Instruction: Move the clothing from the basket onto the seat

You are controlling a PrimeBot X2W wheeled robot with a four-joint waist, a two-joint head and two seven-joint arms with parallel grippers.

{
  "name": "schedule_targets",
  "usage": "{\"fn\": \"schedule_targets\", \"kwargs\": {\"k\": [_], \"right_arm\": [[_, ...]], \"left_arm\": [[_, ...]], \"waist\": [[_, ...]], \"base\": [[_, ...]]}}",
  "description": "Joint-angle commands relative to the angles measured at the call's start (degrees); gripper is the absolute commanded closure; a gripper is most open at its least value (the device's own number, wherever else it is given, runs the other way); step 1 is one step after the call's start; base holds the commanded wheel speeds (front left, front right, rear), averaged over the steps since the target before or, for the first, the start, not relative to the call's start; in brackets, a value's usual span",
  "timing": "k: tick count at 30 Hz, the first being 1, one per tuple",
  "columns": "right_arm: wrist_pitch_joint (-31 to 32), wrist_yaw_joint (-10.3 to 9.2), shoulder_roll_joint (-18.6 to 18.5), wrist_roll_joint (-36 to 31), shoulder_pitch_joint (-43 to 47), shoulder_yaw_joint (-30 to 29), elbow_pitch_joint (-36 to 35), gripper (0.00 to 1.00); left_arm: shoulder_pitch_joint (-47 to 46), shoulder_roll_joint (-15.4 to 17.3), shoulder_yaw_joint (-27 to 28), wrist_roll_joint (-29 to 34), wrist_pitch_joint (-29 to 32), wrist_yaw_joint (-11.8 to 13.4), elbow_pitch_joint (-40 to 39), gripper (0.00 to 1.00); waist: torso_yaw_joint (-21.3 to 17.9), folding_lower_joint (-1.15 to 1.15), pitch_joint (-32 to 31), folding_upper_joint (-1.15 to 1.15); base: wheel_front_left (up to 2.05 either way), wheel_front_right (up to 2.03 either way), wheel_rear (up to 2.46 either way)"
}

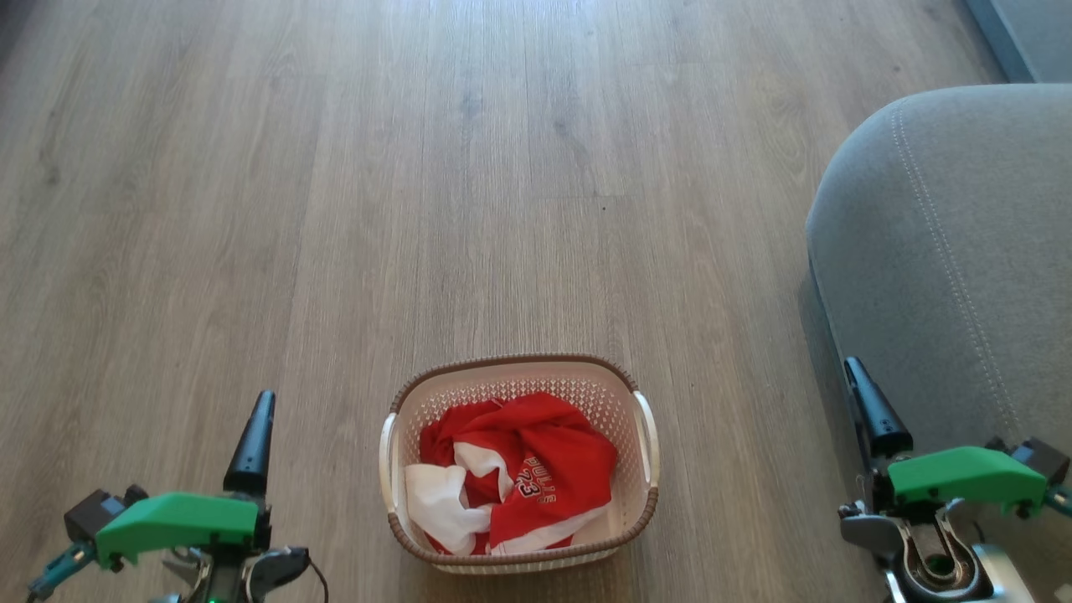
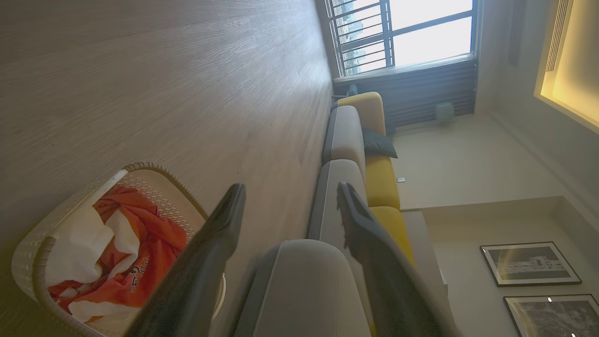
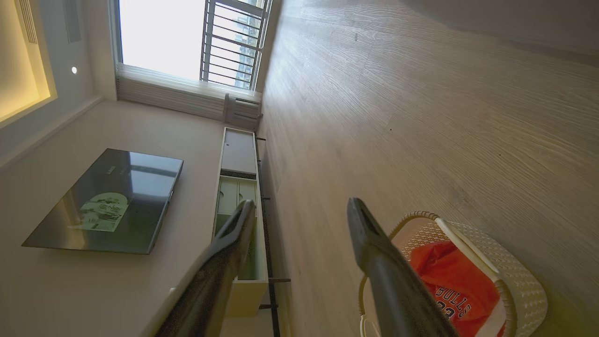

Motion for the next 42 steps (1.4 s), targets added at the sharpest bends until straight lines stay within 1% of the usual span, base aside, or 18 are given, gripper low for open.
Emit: {"fn": "schedule_targets", "kwargs": {"k": [1, 18, 28, 29, 33, 42], "right_arm": [[-0.7, 0.01, -1.34, -1.56, -3.76, 0.79, -1.53, 0.0], [-3.58, 0.01, -2.46, -14.42, -7.55, 3.51, 0.75, 0.0], [-5.27, 0.02, -3.12, -20.98, -9.8, 4.89, 2.22, 0.0], [-5.6, 0.02, -3.26, -22.23, -10.28, 5.15, 2.46, 0.0], [-6.11, 0.02, -3.56, -23.97, -10.9, 5.66, 2.95, 0.0], [-7.63, 0.02, -4.21, -30.23, -13.11, 6.96, 4.06, 0.0]], "left_arm": [[-3.33, 1.15, 0.45, 1.82, -0.78, -0.18, -1.45, 0.0], [-5.6, 1.16, 1.44, 18.1, -3.63, -0.26, -1.81, 0.0], [-7.11, 0.93, 1.63, 25.88, -5.31, -0.31, -2.01, 0.0], [-7.39, 1.03, 1.62, 27.59, -5.64, -0.32, -1.92, 0.0], [-7.79, 1.04, 2.06, 29.98, -6.14, -0.34, -1.81, 0.0], [-9.13, 0.89, 2.77, 36.78, -7.65, -0.38, -1.45, 0.0]], "waist": [[0.02, 0.0, 0.04, 0.0], [0.09, 0.0, 0.37, 0.0], [0.09, 0.0, 0.82, 0.0], [0.06, 0.0, 0.9, 0.0], [0.05, 0.0, 0.99, 0.0], [0.23, 0.0, 1.37, 0.0]], "base": [[0.0, 0.0, 0.0], [0.0, 0.0, 0.0], [0.0, 0.0, 0.0], [0.0, 0.0, 0.0], [0.0, 0.0, 0.0], [0.0, 0.0, 0.0]]}}
